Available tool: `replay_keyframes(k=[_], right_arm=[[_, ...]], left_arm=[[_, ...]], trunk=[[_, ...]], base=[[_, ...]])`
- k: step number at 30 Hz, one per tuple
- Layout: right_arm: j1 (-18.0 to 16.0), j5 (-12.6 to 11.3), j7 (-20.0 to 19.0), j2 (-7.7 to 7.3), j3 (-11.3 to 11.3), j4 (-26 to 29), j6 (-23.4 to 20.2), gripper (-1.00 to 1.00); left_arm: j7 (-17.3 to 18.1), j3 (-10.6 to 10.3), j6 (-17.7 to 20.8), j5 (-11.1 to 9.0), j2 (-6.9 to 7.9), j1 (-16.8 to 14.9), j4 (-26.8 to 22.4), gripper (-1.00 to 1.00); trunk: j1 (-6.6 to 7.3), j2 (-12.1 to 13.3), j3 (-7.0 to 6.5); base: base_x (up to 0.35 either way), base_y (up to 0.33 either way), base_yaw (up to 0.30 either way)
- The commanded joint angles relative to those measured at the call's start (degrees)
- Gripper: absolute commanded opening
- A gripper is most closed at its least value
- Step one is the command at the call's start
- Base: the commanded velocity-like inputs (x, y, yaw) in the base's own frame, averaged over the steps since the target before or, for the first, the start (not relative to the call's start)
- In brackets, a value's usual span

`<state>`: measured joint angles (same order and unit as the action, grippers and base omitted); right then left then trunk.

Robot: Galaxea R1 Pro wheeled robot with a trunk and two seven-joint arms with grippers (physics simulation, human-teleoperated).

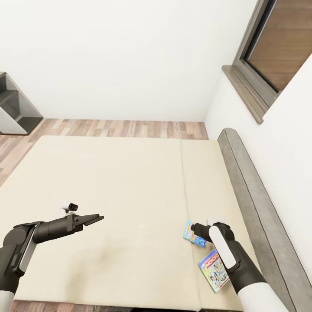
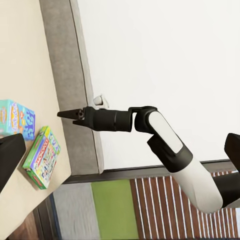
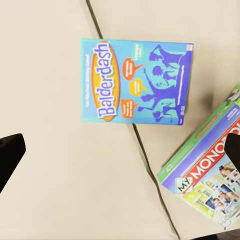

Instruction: Put all the toys in the child's room - the three board games (two on the bed and one on the table), the two jigsaw puzzles on the table, and the tennis ball on the table - inside the toy box on the table in the child's room.

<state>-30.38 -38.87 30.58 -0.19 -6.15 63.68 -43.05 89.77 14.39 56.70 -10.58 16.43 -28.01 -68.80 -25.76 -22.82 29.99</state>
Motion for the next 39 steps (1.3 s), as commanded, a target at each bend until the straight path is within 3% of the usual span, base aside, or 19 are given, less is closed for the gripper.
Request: replay_keyframes(k=[1, 34, 39], right_arm=[[0.0, -0.5, 0.5, -0.03, -0.1, 0.1, -0.1, 1.0], [0.0, -0.5, 0.4, -0.17, 0.0, 0.0, -0.1, 1.0], [-0.1, -0.5, 0.4, -0.24, 0.0, 0.0, 0.0, 1.0]], left_arm=[[0.2, 0.0, 0.6, 0.0, 0.01, 0.0, 0.0, 1.0], [0.2, -0.5, 0.9, 0.2, -0.25, 0.0, 0.0, 1.0], [0.2, -0.6, 2.1, 0.2, -1.87, -0.9, 0.7, 1.0]], trunk=[[-0.03, -0.1, 0.18], [-0.03, -0.1, 3.26], [-0.03, -0.1, 3.73]], base=[[0.0, 0.0, 0.0], [0.0, 0.0, 0.0], [0.0, 0.0, 0.0]])
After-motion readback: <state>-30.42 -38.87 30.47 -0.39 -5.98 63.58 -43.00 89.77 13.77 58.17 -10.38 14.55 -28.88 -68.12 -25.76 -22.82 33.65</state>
